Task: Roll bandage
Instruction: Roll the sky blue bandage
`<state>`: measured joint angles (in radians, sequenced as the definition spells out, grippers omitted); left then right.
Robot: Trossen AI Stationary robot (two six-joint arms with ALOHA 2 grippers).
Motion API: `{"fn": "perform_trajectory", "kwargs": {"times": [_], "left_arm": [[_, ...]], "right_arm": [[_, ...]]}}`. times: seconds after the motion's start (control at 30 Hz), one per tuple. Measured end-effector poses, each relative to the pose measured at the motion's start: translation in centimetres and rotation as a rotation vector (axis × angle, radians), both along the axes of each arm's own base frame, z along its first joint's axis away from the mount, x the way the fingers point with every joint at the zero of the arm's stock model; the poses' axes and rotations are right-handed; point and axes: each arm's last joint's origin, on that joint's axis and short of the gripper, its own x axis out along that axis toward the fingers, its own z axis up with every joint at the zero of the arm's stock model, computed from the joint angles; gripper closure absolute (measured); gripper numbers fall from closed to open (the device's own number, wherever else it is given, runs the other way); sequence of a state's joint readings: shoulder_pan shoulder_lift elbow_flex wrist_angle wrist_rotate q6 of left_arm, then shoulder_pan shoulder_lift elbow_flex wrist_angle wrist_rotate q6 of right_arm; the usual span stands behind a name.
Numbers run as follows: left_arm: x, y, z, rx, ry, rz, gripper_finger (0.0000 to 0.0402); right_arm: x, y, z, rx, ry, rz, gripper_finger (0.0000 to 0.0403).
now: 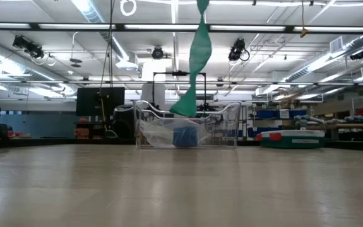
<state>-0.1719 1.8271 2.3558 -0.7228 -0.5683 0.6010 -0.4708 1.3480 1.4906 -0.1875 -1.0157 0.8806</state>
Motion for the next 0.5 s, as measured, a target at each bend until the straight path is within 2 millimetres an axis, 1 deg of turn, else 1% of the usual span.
{"fn": "perform_trajectory", "kwargs": {"times": [0.13, 0.23, 0.33, 0.5], "left_arm": [[0.5, -0.1, -0.5, 0.02, 0.007, 0.086, 0.0235], [0.3, -0.7, -0.3, 0.032, -0.006, 0.13, 0.0208], [0.2, -1.0, -0.2, 0.041, -0.013, 0.158, 0.0198], [-0.1, -1.6, -0.1, 0.032, -0.024, 0.159, 0.0199]], "right_arm": [[0.2, -0.2, -0.2, -0.027, -0.007, -0.045, 0.0403], [0.0, -0.6, -0.1, -0.059, -0.023, -0.081, 0.0403], [-0.7, -1.1, 0.2, -0.096, -0.05, -0.123, 0.0403], [-1.7, -1.8, 1.0, -0.182, -0.124, -0.179, 0.0403]]}}
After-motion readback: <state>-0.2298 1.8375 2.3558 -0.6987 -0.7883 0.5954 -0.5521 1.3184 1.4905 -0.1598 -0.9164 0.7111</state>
